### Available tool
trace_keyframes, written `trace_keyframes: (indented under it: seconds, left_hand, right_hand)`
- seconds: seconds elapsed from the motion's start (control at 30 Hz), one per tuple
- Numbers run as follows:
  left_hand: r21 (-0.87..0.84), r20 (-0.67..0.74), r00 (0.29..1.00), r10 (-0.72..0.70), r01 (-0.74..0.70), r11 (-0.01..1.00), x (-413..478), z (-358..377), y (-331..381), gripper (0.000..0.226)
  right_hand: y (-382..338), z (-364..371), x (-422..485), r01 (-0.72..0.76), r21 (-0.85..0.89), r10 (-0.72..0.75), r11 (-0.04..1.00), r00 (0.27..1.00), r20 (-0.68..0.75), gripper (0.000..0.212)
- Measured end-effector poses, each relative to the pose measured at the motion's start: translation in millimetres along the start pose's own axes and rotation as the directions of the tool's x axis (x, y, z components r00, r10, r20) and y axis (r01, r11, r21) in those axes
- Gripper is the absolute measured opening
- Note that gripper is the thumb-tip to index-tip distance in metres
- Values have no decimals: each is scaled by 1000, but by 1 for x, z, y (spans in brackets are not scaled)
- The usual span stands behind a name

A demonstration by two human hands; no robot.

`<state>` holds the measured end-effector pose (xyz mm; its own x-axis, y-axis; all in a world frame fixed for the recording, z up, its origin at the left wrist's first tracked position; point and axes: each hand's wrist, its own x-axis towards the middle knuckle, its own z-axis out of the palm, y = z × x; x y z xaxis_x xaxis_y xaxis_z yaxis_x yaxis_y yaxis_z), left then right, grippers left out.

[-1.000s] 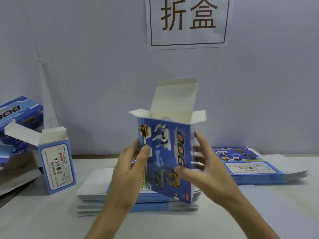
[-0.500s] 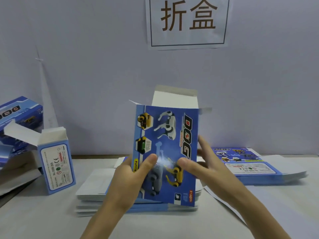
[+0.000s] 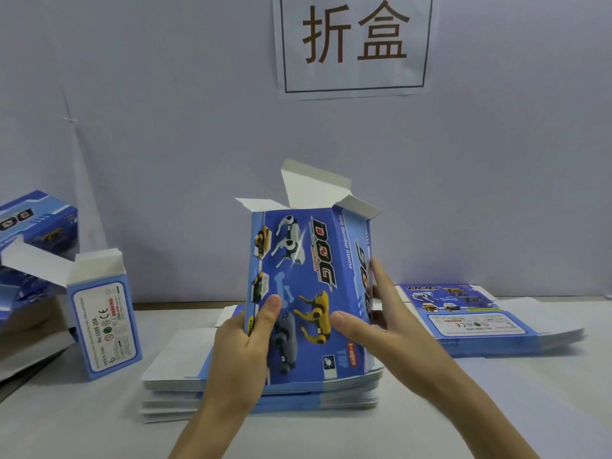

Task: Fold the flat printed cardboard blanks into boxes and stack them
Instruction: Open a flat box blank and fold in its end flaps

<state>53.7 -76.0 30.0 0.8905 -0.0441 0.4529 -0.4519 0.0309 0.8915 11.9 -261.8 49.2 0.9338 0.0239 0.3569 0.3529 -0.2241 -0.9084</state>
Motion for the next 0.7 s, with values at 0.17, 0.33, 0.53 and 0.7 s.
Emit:
trace_keyframes:
  seconds: [0.17, 0.33, 0.53, 0.7]
  left_hand:
    - [-7, 106, 994, 15, -14, 1000, 2, -3, -4, 53]
    - [148, 325, 938, 121, -177, 973, 7, -18, -13, 26]
    - [455, 158, 983, 94, -157, 877, 8, -24, -17, 47]
    - [130, 332, 940, 78, -127, 983, 10, -25, -18, 76]
  right_hand:
    - [8, -2, 2, 16, 8, -16, 1000, 1000, 7, 95]
    - [17, -15, 4, -2, -128, -4, 992, 999, -46, 64]
    - [27, -20, -3, -56, -200, 47, 978, 998, -48, 34]
    - [18, -12, 7, 46, 4, -46, 999, 999, -15, 59]
